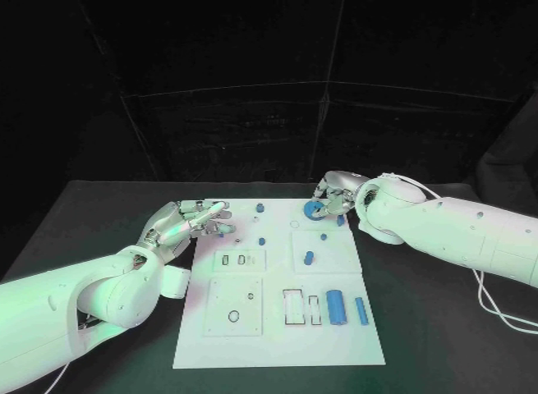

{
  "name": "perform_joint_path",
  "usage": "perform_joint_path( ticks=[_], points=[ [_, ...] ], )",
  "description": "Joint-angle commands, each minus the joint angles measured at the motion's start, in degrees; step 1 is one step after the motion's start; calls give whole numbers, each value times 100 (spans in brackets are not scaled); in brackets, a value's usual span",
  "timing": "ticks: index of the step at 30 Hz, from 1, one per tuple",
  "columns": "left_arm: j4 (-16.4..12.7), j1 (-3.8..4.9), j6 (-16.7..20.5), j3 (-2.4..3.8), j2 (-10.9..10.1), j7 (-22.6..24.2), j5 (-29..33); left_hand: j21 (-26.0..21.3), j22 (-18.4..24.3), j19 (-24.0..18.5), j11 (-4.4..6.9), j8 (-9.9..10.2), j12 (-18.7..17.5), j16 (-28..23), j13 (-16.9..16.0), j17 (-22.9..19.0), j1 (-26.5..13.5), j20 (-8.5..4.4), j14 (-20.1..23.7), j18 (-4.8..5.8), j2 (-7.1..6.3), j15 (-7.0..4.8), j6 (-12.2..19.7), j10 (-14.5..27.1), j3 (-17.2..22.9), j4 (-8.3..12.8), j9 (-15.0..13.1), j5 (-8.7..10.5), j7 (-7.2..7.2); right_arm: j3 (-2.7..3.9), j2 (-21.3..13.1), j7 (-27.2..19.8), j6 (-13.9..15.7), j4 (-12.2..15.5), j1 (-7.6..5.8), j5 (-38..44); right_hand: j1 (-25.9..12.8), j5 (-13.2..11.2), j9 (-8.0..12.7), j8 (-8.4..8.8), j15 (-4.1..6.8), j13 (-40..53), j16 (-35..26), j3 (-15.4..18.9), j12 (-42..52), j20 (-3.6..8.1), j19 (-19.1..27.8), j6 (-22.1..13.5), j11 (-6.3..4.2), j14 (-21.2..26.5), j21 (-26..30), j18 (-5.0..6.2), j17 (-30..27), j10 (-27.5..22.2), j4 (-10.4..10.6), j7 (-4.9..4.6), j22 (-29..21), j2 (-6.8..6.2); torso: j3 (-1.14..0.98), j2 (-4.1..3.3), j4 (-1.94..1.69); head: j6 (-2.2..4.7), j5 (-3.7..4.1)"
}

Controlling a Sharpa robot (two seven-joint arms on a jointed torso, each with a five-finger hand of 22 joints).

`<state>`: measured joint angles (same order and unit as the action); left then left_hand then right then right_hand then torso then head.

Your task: Assemble the parts on the task board

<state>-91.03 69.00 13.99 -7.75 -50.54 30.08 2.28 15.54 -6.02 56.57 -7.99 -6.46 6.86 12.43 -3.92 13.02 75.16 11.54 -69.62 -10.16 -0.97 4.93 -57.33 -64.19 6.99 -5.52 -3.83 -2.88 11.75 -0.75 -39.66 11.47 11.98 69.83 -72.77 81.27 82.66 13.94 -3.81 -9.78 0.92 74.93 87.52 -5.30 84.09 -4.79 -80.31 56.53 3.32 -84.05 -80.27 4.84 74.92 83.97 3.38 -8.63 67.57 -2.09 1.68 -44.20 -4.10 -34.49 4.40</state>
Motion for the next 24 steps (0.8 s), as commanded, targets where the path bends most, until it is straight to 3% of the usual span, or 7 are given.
perform_joint_path(
  ticks=[1, 6, 14, 20, 24],
  points=[
    [-5, 8, -91, 4, 3, 8, -29, -27, 9, 33, -16, 34, -20, -15, 4, 7, 7, 12, 1, -37, 50, 10, -33, -38, 13, 34, 4, 7, -5, -17, -4, -117, 111, 53, 18, 231, 65, -23, -88, -140, 71, 830, 34, -142, 62, 14, -64, 344, -97, -466, -49, -57, 874, 154, -27, 149, 70, 94, 2, 1, 0, 0, -3],
    [-8, 8, -90, 4, -1, 5, -29, -27, 9, 33, -16, 34, -20, -15, 4, 7, 7, 12, 1, -37, 50, 10, -33, -38, 13, 34, 4, 7, -5, -17, -5, -252, 460, 193, 19, 302, -108, 33, -103, -169, 159, 858, 36, -314, 77, 104, -103, 566, -193, -469, -92, -75, 886, 184, -5, 253, 159, 100, 3, 2, -3, 3, -2],
    [-31, 9, -81, 4, -33, 3, -29, -28, 10, 34, -16, 36, -23, -18, 4, 9, 8, 12, 0, -37, 51, 10, -33, -39, 13, 37, 5, 7, -5, -17, -21, -322, 1073, 592, 19, 386, -301, 126, -67, -69, 171, 835, 32, -426, 46, 128, -114, 536, -189, -469, -106, -84, 881, 169, 39, 243, 189, 6, 17, 7, -15, 8, -28],
    [-51, 9, -74, 4, -65, 6, -29, -29, 11, 34, -16, 37, -25, -20, 5, 10, 11, 12, -1, -37, 54, 10, -33, -39, 16, 41, 5, 8, -5, -16, 114, -256, 1173, 812, 19, 569, -386, 85, -52, -19, 164, 833, 32, -478, 39, 126, -130, 524, -179, -470, -123, -91, 885, 169, 57, 231, 226, -52, 18, 6, -13, 9, -85],
    [-54, 10, -77, 4, -76, 3, -29, -31, 13, 36, -16, 41, -30, -24, 5, 13, 17, 12, -2, -38, 57, 10, -34, -39, 19, 50, 5, 8, -5, -17, 331, -245, 1148, 789, 20, 628, -408, 50, -48, 0, 161, 835, 32, -512, 39, 123, -144, 526, -177, -470, -138, -98, 886, 170, 60, 229, 261, -59, 21, 3, -24, 8, -111]
  ],
)
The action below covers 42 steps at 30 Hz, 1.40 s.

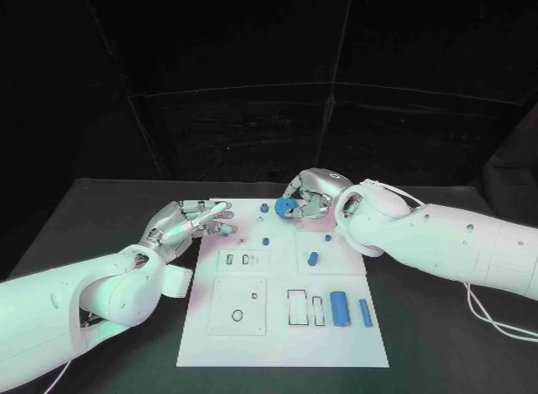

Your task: Assemble the parts on the task board

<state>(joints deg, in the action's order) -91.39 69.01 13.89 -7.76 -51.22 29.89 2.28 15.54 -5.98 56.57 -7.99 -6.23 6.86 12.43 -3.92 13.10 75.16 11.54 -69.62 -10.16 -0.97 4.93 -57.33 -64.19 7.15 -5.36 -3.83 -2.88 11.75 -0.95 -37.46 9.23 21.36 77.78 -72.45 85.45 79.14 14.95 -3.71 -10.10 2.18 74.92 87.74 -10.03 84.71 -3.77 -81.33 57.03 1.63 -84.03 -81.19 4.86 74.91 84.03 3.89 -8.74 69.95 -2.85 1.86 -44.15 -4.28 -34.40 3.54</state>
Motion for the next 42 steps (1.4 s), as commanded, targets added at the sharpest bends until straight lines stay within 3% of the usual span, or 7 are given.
perform_joint_path(
  ticks=[1, 14, 25, 30, 35, 40, 42],
  points=[
    [-16, 10, -68, 5, -8, 22, -29, -32, 9, 36, -16, 19, -31, -24, 5, 5, 17, 12, -2, -38, 57, 9, -34, -39, 3, 34, 5, 8, -5, 1, 174, -16, 197, -28, -12, 223, -57, -55, -57, 34, 36, 836, 10, -43, -23, 21, -44, 476, -7, -471, -49, -101, 887, 165, 8, 240, 29, 17, 0, -4, -4, -1, -34],
    [2, 10, -78, 5, 7, 20, -29, -32, 9, 36, -16, 19, -31, -24, 5, 5, 17, 12, -2, -38, 57, 9, -34, -39, 3, 34, 5, 8, -5, -7, 950, 112, -192, -599, 83, 392, -106, -109, -43, 91, 26, 810, 2, -117, -50, 14, -49, 450, 7, -467, -55, -104, 867, 146, 13, 222, 43, 4, -14, -12, 18, -26, -84],
    [12, 10, -83, 5, 20, 13, -29, -32, 9, 36, -16, 19, -31, -24, 5, 5, 17, 12, -2, -38, 57, 9, -34, -39, 3, 34, 5, 8, -5, -9, 1178, 155, -465, -826, 125, 443, -206, -185, -20, 204, -12, 696, -9, -165, -159, -15, -53, 352, 55, -462, -63, -109, 845, 59, 10, 165, 66, -90, -18, -14, 46, -45, -115],
    [18, 10, -86, 5, 24, 6, -29, -32, 9, 36, -16, 19, -31, -24, 5, 5, 17, 12, -2, -38, 57, 9, -34, -39, 3, 34, 5, 8, -5, -12, 1235, 200, -545, -899, 134, 451, -452, -248, 8, 374, -76, 400, -10, -36, -425, -69, -44, 116, 132, -462, -60, -110, 847, -159, 94, 82, 65, -289, -17, -19, 45, -33, -115],
    [25, 10, -86, 5, 25, -3, -29, -36, 14, 38, -17, 26, -41, -33, 6, 10, 24, 12, -4, -38, 61, 9, -34, -40, 9, 48, 5, 8, -3, -13, 1252, 281, -472, -976, 138, 456, -500, -400, 10, 561, -145, 234, -6, 48, -579, -134, -34, -224, 213, -465, -58, -109, 862, -298, 120, -7, 62, -343, -17, -18, 51, -40, -115],
    [33, 10, -85, 5, 24, -11, -29, -36, 14, 38, -17, 26, -41, -33, 6, 10, 24, 12, -4, -38, 61, 9, -34, -40, 9, 48, 5, 8, -3, -13, 1250, 292, -526, -991, 138, 456, -635, -413, -7, 610, -201, 144, -4, 212, -658, -194, -22, -375, 269, -465, -54, -105, 872, -375, 269, -60, 55, -400, -18, -20, 58, -41, -113],
    [33, 10, -86, 5, 24, -13, -29, -36, 14, 38, -17, 26, -41, -33, 6, 10, 24, 12, -4, -38, 61, 9, -34, -40, 9, 48, 5, 8, -3, -13, 1249, 300, -567, -987, 139, 449, -851, -280, -15, 601, -217, 137, -2, 402, -658, -213, -18, -395, 282, -465, -54, -103, 880, -381, 488, -69, 54, -425, -18, -22, 57, -43, -111]
  ],
)
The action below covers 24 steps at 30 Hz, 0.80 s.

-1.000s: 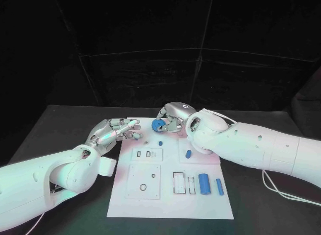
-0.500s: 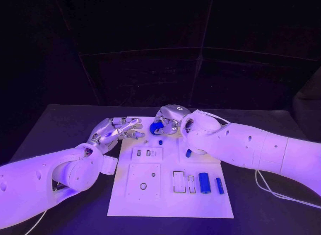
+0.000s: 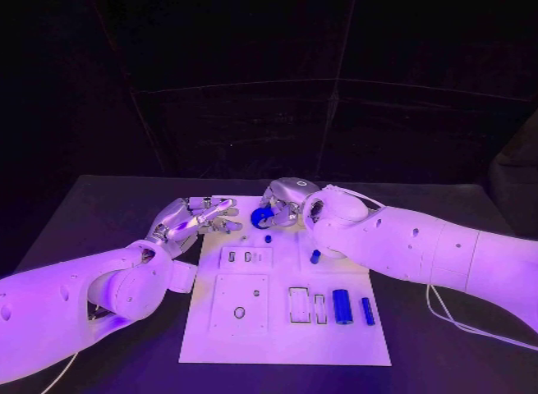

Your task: Assemble the parts on the task board

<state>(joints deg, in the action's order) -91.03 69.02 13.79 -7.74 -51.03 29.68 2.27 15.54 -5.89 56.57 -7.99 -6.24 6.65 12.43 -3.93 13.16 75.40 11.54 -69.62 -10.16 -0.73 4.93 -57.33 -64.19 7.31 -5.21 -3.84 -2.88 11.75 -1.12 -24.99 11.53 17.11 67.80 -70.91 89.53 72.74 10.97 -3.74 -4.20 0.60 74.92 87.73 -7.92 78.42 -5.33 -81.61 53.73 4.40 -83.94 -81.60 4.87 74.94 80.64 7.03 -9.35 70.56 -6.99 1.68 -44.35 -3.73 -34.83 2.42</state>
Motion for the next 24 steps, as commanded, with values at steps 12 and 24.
perform_joint_path(
  ticks=[12, 24],
  points=[
    [-5, 9, -75, 4, -2, -2, -28, -39, 7, 39, -19, 32, -26, -39, 7, 7, 2, 12, -5, -38, 41, 10, -32, -38, -4, 40, 6, 8, 1, 4, -73, 139, -270, 63, -15, 25, -465, 466, -32, -54, -58, 184, 5, 575, 28, -66, 0, -9, -4, -477, -28, -107, 898, -9, 545, 9, 21, 98, -2, -3, 4, 9, 11],
    [3, 9, -75, 4, -35, 1, -28, -42, 10, 40, -21, 38, -34, -46, 7, 11, 6, 12, -6, -38, 51, 11, -32, -38, 3, 48, 7, 8, 4, 1, -846, -862, 1117, 662, -14, -614, -37, 797, -28, -93, -26, 332, 9, 653, 167, -36, -27, 52, -36, -481, -55, -116, 917, 115, 402, 39, 68, 286, -6, 12, 26, 46, 56]
  ],
)
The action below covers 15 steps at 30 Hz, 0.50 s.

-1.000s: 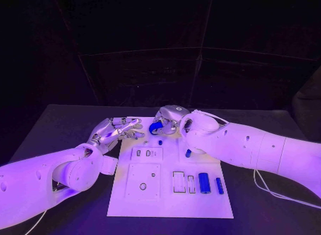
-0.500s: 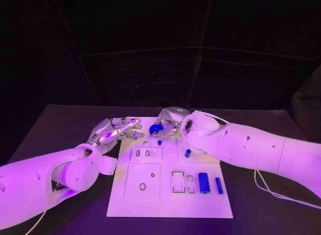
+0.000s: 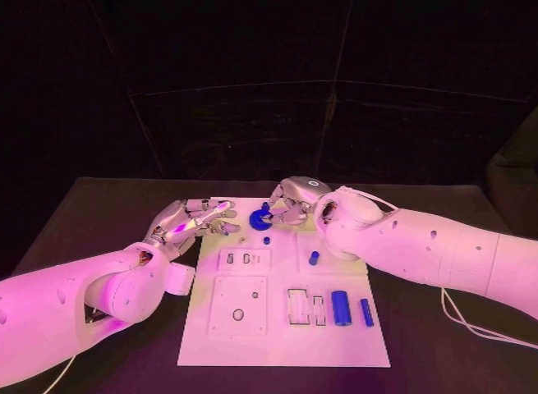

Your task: Assemble the parts on the task board

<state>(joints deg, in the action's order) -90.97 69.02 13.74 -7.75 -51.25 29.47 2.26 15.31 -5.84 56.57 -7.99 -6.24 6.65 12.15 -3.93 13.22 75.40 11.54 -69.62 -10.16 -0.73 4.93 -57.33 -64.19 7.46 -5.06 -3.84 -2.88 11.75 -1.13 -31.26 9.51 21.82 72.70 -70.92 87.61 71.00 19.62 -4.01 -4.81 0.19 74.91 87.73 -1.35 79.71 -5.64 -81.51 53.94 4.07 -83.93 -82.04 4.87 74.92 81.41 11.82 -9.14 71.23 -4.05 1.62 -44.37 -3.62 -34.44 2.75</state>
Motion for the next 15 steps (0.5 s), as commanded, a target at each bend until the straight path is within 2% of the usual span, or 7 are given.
perform_joint_path(
  ticks=[1, 2, 4, 7, 11, 15],
  points=[
    [-1, 9, -71, 5, -18, 24, -27, -20, 5, 40, -21, 38, -34, -18, 7, 5, 5, 12, -6, -38, 51, 11, -32, -38, -13, 33, 7, 8, 4, 1, -342, -753, 638, 245, -13, -529, 179, -88, 0, -33, 16, 333, 10, -9, 40, -3, -38, 34, -6, -481, -12, -117, 918, 40, -104, 19, 4, -6, 4, 14, 16, 20, 36],
    [0, 9, -71, 5, -25, 24, -27, -20, 5, 40, -21, 38, -34, -18, 7, 5, 5, 12, -6, -38, 51, 11, -32, -38, -13, 33, 7, 8, 4, 0, -505, -871, 599, 328, -13, -697, 318, -197, 0, -40, 20, 334, 9, -37, 39, 2, -38, 50, -10, -481, -12, -117, 921, 41, -193, 21, 5, 13, 3, 18, 25, 23, 37],
    [2, 9, -70, 5, -36, 26, -27, -21, 6, 41, -21, 41, -38, -21, 8, 6, 8, 12, -6, -38, 56, 12, -32, -38, -9, 37, 7, 8, 4, -1, -737, -1045, 517, 419, -14, -1001, 427, -254, 2, -43, 22, 331, 10, -48, 34, 4, -39, 59, -11, -482, -13, -119, 926, 39, -273, 21, 13, 7, -3, 19, 40, 29, 61],
    [2, 10, -71, 4, -50, 28, -27, -23, 8, 42, -20, 43, -41, -25, 7, 9, 13, 12, -8, -38, 60, 11, -34, -41, -4, 44, 6, 7, 1, -3, -1129, -1376, 349, 507, -14, -1581, 587, -332, 8, -34, 20, 318, 1, -56, 20, 3, -42, 51, -8, -477, -17, -122, 908, 30, -399, 13, 26, -8, -14, 28, 96, 50, 48],
    [11, 10, -78, 4, -49, 31, -27, -24, 9, 44, -18, 44, -43, -27, 7, 11, 16, 12, -10, -38, 63, 11, -37, -45, -1, 49, 6, 7, -2, -5, -1531, -1696, 173, 527, -14, -2034, 729, -382, 13, -15, 13, 294, -3, -58, -3, -1, -35, 25, 0, -475, -11, -120, 902, 11, -519, 3, 16, -35, -49, 33, 158, 66, 36],
    [34, 10, -86, 4, -27, 30, -27, -24, 9, 44, -18, 44, -43, -27, 7, 11, 16, 12, -10, -38, 63, 11, -37, -45, -1, 49, 6, 7, -2, -6, -1798, -1883, 22, 434, -13, -2348, 840, -397, 11, -16, 13, 288, -4, -61, -11, -3, -29, 33, -1, -476, -5, -118, 905, 7, -615, 3, 6, -52, -74, 34, 192, 74, 59]
  ],
)
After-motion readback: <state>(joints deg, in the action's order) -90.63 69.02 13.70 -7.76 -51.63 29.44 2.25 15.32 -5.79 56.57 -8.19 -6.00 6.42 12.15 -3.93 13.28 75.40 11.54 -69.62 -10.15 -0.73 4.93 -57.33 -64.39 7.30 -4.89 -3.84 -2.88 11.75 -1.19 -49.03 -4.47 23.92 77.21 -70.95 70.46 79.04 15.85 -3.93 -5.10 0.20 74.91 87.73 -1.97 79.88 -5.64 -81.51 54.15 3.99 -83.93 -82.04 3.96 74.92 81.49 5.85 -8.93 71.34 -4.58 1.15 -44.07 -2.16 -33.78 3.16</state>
